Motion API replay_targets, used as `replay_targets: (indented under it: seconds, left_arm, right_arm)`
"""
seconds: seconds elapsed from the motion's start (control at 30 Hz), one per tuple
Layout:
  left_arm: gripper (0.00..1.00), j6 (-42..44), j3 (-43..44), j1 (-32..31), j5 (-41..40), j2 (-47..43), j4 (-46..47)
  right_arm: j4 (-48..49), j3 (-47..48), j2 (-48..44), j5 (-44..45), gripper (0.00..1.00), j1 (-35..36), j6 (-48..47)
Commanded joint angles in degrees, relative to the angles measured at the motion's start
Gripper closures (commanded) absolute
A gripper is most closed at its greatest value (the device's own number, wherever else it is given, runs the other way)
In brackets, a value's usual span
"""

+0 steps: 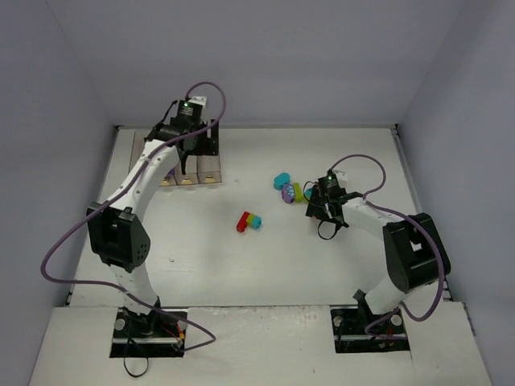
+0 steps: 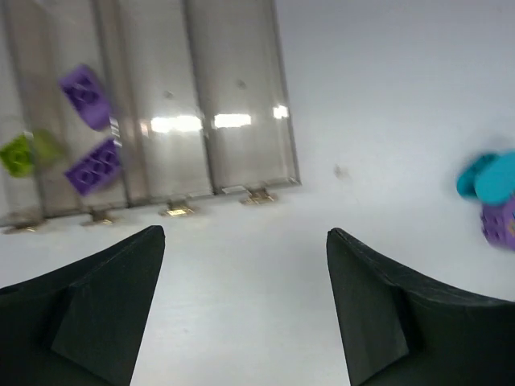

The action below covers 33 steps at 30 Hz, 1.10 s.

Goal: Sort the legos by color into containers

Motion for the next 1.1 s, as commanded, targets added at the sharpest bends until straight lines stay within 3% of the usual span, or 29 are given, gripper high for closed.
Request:
replay_targets:
  seconds: [0.0, 0.4, 0.57, 0.77, 0.93, 1.07]
  left_arm:
    - [0.25, -2.24, -4.09, -2.51, 1.27, -4.59, -1.23]
    - [0.25, -3.65, -13.25, -7.52, 2.41, -8.99, -0.7]
    - [0.25, -4.0, -14.48, -8.23, 2.85, -9.17, -0.08]
    - [0.25, -4.44, -15.01, -9.45, 3.29, -8.73, 0.53]
    - [0.25, -4.27, -14.84, -9.9, 6.62, -9.35, 0.97]
    - [0.25, -4.62, -14.75, -9.98, 13.54, -9.96, 2.29]
  right_arm:
    - [0.71, 3.46, 1.25, 2.48, 0.42, 0.64, 7.03]
    - [-3.33, 7.33, 6.53, 6.79, 0.41, 1.78, 13.37]
    - [-3.94, 6.72, 7.05, 8.72, 0.46, 1.87, 13.63]
    - [-4.12, 6.01, 7.58, 9.95, 0.68, 1.87, 13.29]
    - [-2.64, 6.19, 3.12, 10.48, 1.0, 4.23, 6.01]
    - [6.4, 3.12, -5.67, 6.46, 1.0, 9.86, -8.49]
